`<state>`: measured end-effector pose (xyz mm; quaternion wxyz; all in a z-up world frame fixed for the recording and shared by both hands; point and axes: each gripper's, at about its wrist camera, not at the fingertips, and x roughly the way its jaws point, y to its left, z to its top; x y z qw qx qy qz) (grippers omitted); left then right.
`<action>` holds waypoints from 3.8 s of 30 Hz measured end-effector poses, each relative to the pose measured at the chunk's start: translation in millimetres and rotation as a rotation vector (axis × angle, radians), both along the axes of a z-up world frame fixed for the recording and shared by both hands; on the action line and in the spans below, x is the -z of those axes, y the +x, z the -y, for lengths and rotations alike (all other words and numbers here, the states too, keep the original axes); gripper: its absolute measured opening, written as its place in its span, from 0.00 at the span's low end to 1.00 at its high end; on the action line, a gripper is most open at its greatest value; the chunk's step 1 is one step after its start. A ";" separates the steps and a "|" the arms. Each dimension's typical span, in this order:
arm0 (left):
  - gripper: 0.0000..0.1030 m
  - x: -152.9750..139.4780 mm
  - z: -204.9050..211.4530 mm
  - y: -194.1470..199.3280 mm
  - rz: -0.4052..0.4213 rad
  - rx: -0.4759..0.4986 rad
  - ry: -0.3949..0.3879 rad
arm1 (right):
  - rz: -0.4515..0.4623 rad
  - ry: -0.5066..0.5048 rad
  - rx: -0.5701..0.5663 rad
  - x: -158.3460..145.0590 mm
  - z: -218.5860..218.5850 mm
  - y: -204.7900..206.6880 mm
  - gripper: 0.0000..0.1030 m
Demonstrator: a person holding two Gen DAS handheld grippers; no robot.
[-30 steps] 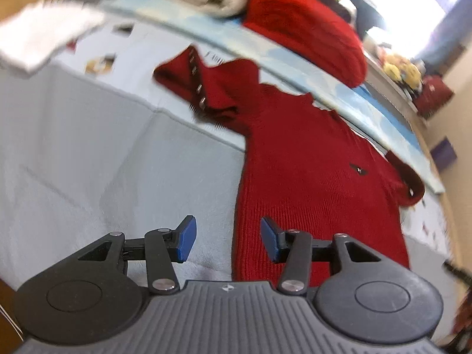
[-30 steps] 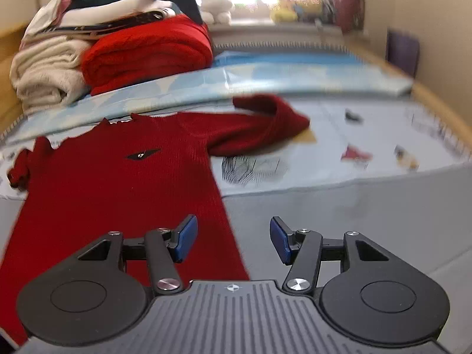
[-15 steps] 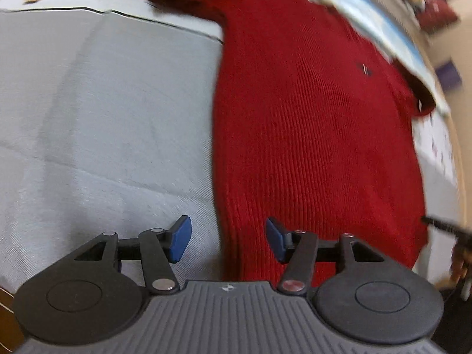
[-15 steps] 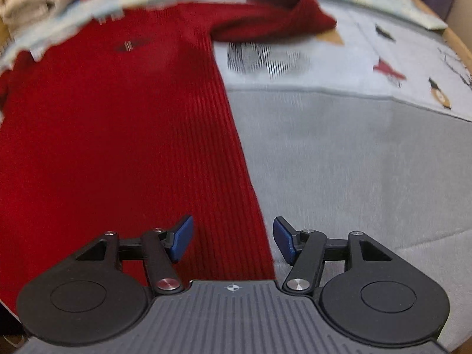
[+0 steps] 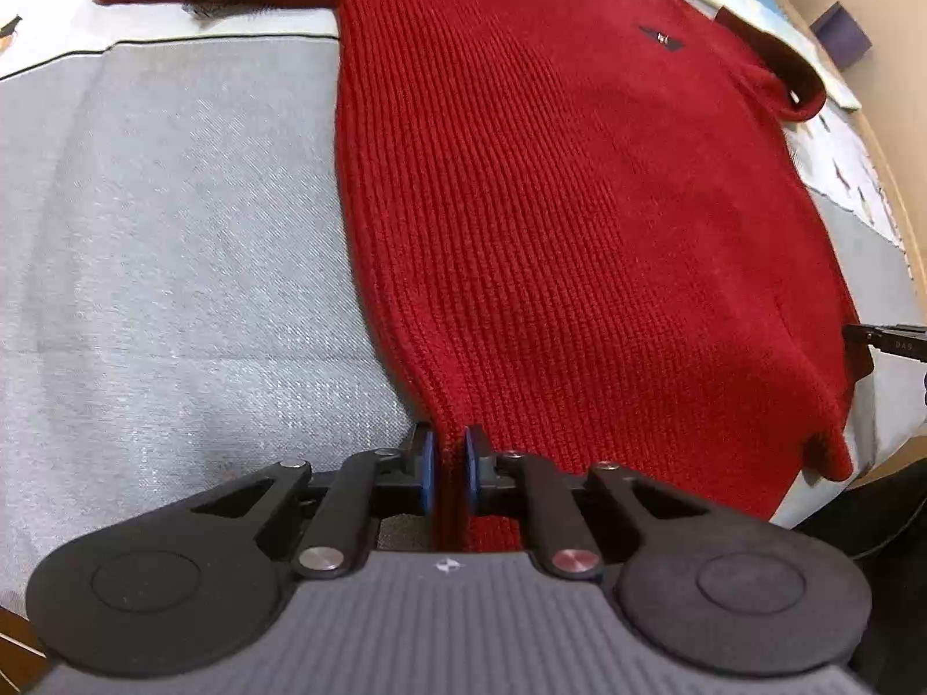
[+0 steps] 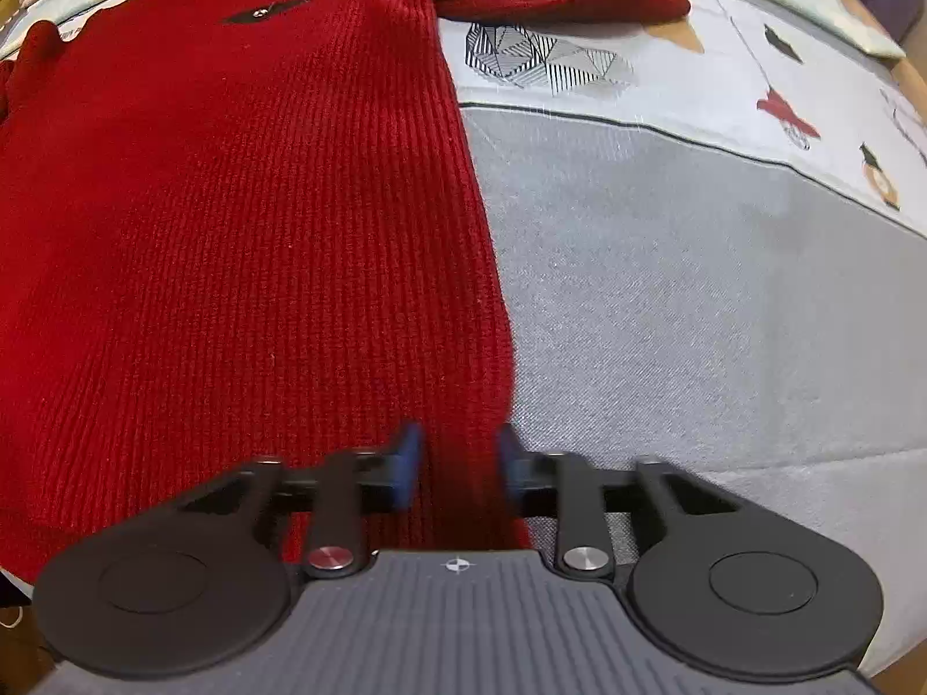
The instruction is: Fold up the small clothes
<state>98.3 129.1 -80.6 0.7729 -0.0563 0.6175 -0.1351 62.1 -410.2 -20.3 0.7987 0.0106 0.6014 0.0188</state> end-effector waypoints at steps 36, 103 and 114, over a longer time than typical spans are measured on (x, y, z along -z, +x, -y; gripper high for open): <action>0.09 -16.1 -13.0 -18.5 0.050 -0.019 0.133 | -0.038 0.207 -0.222 -19.4 -16.1 -30.2 0.06; 0.83 -121.0 120.1 13.5 0.658 -0.161 0.084 | 0.541 0.059 0.292 -99.0 39.0 13.1 0.44; 0.83 -190.5 184.8 87.6 0.662 -0.118 0.169 | 0.619 0.005 0.326 -112.6 27.2 45.8 0.17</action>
